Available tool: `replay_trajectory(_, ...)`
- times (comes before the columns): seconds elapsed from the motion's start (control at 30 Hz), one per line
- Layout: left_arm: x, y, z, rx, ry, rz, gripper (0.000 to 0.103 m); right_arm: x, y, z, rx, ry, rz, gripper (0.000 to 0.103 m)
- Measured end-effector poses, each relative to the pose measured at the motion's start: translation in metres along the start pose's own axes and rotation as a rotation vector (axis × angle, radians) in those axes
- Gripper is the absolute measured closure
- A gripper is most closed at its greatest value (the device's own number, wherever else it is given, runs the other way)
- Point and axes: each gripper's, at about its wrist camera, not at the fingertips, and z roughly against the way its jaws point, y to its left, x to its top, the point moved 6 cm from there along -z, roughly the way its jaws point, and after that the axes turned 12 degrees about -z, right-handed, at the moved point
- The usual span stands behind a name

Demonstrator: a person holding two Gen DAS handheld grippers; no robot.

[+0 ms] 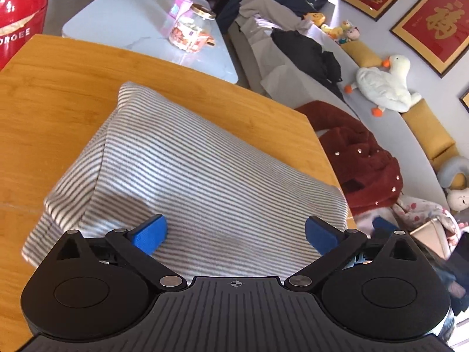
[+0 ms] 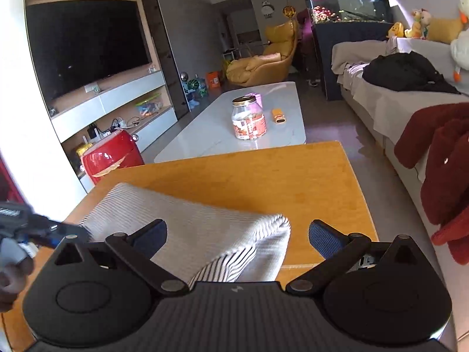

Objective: Fold clothes

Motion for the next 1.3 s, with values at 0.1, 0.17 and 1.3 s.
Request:
replay_trajectory(0.1,-0.012,0.0,0.004,-0.026,0.028,0.032,0.0,0.014,0.004,-0.04,-0.05,0.033,0.08,0.0)
replay_trajectory(0.17,-0.02,0.0,0.006,-0.044,0.047,0.053,0.0,0.015,0.01,-0.067,-0.079,0.072,0.139,0.0)
replay_trajectory(1.3,0.015,0.005,0.0,0.058,-0.05,-0.105,0.0,-0.075,0.024,-0.015,-0.022,0.236,-0.036,0.0)
